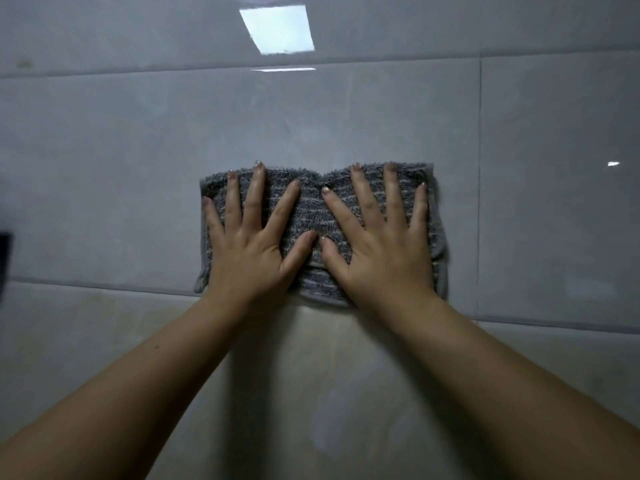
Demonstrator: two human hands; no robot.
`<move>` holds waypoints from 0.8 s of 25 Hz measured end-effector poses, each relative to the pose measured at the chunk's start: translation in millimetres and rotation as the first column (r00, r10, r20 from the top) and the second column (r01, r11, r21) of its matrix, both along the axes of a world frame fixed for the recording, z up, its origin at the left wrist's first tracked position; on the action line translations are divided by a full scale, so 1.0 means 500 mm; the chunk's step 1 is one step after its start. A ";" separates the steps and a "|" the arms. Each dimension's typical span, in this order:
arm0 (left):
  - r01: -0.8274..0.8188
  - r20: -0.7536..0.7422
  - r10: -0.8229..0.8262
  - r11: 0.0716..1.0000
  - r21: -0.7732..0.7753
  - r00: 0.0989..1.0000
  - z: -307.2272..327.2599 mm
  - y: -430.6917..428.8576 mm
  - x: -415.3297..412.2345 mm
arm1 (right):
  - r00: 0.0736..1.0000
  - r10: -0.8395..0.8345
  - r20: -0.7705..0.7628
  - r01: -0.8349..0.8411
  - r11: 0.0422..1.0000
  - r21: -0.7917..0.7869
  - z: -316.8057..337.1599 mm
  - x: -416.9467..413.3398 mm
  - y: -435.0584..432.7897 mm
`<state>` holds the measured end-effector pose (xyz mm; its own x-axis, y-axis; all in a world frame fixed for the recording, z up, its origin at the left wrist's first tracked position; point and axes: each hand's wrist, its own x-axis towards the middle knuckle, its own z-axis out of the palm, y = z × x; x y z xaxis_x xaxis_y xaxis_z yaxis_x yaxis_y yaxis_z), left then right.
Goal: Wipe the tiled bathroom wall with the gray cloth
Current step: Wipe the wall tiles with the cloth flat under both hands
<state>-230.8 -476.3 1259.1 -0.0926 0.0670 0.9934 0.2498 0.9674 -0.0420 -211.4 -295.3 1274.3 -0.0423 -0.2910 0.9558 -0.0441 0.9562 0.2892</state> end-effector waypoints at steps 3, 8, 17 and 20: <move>0.019 0.041 -0.021 0.998 0.055 0.999 0.045 0.069 0.012 | 1.000 -0.016 -0.002 0.016 1.000 -0.020 0.061 0.009 0.071; 0.018 0.074 -0.023 0.998 0.065 0.997 0.128 0.136 0.025 | 1.000 -0.006 -0.001 0.006 0.999 -0.048 0.129 0.016 0.131; -0.039 -0.123 0.022 0.990 -0.137 0.992 0.013 0.053 -0.002 | 0.998 -0.026 -0.065 0.018 0.991 -0.133 -0.021 0.010 0.054; -0.039 -0.121 0.020 0.987 -0.156 0.992 0.002 -0.018 -0.008 | 0.998 -0.019 -0.054 0.011 0.988 -0.151 -0.043 0.004 -0.019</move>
